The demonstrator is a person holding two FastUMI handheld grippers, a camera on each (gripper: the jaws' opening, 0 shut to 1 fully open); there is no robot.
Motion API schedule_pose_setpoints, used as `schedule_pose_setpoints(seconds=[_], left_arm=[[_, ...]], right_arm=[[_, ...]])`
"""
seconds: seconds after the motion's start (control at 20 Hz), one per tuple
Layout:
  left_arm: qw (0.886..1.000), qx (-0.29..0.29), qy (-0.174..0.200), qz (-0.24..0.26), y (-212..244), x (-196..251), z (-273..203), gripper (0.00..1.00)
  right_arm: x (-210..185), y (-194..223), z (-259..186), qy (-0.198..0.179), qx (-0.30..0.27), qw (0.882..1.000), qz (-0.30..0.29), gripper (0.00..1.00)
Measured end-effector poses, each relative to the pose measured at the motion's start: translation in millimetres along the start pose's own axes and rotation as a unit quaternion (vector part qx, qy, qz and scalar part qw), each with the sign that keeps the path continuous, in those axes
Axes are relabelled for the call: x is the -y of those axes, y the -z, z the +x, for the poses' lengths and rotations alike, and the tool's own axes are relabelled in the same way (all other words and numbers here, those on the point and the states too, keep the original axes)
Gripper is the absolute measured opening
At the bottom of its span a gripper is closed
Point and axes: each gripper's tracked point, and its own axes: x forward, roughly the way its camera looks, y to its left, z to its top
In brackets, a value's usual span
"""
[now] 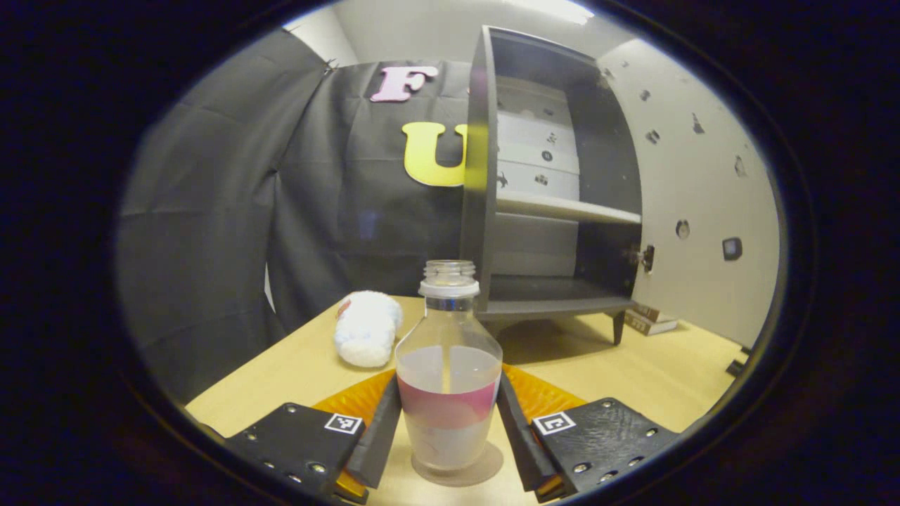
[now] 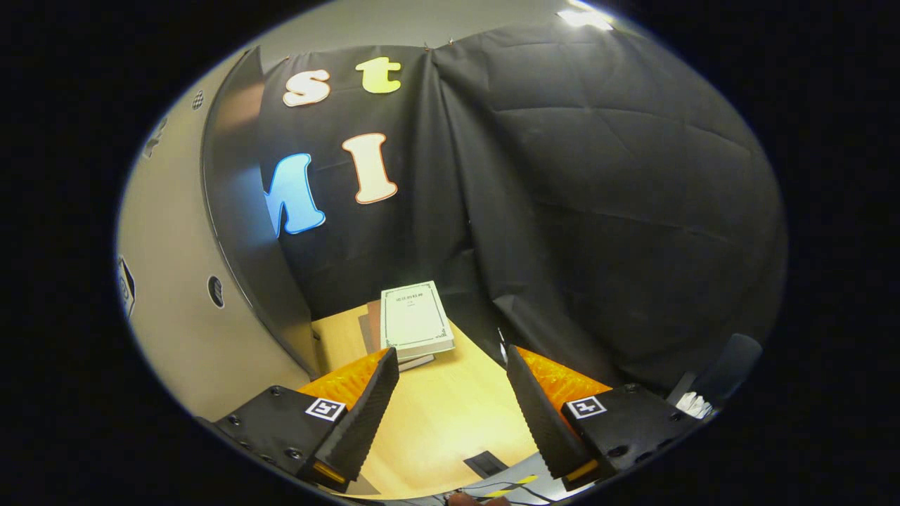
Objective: Open the cabinet door with the right hand, grasp the bottle in the cabinet with the left hand and place it on the coaster, then close the cabinet door with the right hand.
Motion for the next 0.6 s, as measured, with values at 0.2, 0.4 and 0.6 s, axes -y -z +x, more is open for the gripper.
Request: schedule_pose_setpoints(seconds=[0.2,0.4,0.6], left_arm=[[1.000,0.003,0.006,0.031,19.9,8.9,4.2,0.71],[0.999,0.014,0.016,0.044,24.6,14.3,2.0,0.72],[0.999,0.007,0.017,0.036,25.9,10.5,-4.1,0.73]], right_arm=[[-12.4,12.0,-5.1,-0.008,-0.021,1.000,-0.002,0.98],[-15.5,11.6,-10.2,-0.006,-0.039,0.999,0.035,0.98],[-6.2,2.1,-11.2,0.006,-0.025,0.998,0.056,0.98]])
